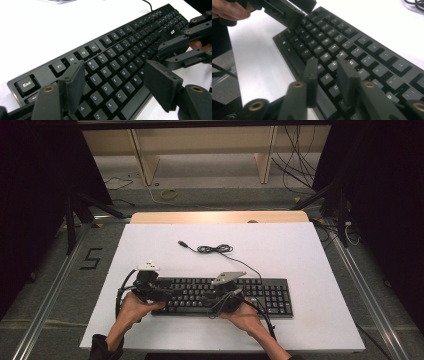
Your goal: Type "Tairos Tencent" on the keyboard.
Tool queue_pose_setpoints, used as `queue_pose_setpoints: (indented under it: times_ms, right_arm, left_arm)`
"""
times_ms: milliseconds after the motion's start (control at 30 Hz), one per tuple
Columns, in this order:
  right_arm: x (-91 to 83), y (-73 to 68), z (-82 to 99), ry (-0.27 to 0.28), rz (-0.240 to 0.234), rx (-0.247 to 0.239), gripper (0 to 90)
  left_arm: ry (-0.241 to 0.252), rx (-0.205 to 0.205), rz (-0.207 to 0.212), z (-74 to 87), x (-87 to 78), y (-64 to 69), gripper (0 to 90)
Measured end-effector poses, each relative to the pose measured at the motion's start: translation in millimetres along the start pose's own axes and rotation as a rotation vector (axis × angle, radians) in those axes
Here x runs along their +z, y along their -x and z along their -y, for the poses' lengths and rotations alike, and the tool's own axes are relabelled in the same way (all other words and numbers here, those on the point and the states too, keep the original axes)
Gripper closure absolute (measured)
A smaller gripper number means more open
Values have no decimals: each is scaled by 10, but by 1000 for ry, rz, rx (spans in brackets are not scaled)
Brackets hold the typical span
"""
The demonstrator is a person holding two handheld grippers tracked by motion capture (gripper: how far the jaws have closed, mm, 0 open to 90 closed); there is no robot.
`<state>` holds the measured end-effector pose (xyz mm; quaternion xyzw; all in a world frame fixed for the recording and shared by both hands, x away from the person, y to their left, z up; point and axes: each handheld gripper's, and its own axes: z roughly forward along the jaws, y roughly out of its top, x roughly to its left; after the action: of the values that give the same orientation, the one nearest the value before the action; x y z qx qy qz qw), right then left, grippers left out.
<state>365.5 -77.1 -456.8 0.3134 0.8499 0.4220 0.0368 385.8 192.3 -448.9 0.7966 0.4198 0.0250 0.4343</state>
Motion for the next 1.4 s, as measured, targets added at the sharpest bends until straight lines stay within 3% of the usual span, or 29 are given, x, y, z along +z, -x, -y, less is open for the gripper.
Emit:
queue_pose_setpoints:
  times_ms: [333,1033,1300,1400]
  right_arm:
    - [162,-30,-16,-41,15,-31,900]
    - [317,-31,37,-96,44,-60,900]
    - [310,-26,42,-82,38,-42,900]
    - [252,-14,21,-52,32,-25,900]
  left_arm:
    - [20,-1,5,41,-32,5,330]
    - [66,-6,24,95,-87,30,329]
    - [68,-8,22,93,-80,29,329]
    - [70,-7,22,88,-85,27,329]
